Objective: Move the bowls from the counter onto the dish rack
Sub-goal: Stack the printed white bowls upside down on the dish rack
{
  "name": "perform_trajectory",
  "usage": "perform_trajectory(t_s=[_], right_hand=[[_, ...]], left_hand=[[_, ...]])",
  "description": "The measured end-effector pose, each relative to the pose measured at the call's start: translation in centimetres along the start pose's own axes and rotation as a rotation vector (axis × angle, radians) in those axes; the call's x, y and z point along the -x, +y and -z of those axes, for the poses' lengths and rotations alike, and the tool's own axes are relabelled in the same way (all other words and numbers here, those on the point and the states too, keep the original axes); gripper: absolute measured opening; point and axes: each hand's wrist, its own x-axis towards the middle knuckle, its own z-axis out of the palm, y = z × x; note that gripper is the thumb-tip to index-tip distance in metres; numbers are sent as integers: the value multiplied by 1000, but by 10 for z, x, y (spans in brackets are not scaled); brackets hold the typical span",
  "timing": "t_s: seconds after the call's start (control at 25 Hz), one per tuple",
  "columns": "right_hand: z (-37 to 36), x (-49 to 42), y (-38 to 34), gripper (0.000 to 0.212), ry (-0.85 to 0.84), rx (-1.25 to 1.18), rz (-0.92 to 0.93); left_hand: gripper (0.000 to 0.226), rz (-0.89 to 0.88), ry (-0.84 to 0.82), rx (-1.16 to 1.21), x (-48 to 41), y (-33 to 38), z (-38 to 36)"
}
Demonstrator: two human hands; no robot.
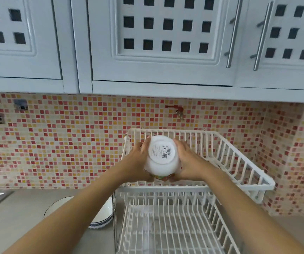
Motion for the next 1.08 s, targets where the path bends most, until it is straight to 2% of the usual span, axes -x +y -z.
perform_trajectory(t_s=[0.28,0.48,0.56,0.68,0.8,0.88,0.96,1.08], right_hand=[[-1,2,-12,135,-52,41,-30],[12,5,-23,131,-148,17,-109],[24,10,-35,122,-47,-35,-101],[35,3,-79,99,212,-122,-17],[1,-19,-149,79,318,-287,58],[-38,-38,-192,73,292,-385,56],[-90,-59,-220,72,196,-418,3],[-188,-80,-230,72,-7,-397,-108]], left_hand=[[122,26,-10,-63,10,-5,3],[118,22,-14,7,19,-5,22],[106,54,85,63,22,2,43],[80,136,303,84,31,-6,82],[61,274,434,167,64,-50,100],[57,396,454,194,86,-88,100],[56,520,402,146,106,-134,87],[53,652,203,60,145,-201,45]])
